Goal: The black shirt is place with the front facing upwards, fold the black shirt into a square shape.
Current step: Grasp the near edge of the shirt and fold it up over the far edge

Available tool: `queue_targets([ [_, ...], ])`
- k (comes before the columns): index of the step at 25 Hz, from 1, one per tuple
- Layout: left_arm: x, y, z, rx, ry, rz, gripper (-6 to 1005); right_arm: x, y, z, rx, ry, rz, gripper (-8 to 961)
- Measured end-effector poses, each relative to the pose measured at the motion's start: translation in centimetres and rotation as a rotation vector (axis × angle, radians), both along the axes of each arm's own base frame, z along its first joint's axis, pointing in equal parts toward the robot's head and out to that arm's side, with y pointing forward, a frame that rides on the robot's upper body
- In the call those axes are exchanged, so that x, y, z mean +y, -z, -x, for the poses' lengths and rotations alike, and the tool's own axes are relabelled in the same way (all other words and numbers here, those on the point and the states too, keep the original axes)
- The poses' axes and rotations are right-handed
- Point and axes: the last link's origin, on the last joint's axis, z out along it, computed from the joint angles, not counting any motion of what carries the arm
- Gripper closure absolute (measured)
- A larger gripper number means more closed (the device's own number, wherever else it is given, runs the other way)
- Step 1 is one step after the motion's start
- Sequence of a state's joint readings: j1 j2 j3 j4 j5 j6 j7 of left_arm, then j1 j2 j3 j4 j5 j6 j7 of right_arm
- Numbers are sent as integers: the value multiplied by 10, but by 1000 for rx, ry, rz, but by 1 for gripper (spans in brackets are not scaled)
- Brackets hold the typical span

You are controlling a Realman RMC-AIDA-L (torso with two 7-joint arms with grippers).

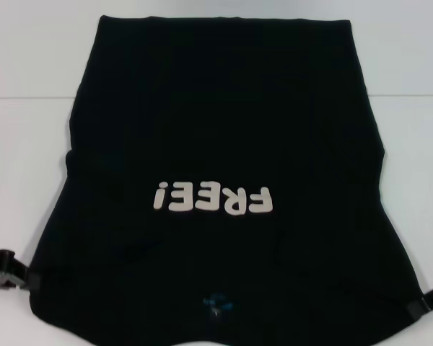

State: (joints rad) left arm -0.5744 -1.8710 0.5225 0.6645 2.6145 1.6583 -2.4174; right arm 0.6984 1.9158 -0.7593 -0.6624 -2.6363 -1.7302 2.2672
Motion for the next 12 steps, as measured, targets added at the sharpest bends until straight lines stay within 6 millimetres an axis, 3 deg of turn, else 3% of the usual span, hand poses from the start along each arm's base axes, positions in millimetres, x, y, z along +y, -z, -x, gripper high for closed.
queue_targets([
  [7, -25, 6, -8, -59, 36, 236, 990, -21, -9, 2, 39, -90, 171, 908],
  [12, -49, 15, -19, -93, 66, 463, 989, -43, 0, -2, 12, -140, 341, 909],
])
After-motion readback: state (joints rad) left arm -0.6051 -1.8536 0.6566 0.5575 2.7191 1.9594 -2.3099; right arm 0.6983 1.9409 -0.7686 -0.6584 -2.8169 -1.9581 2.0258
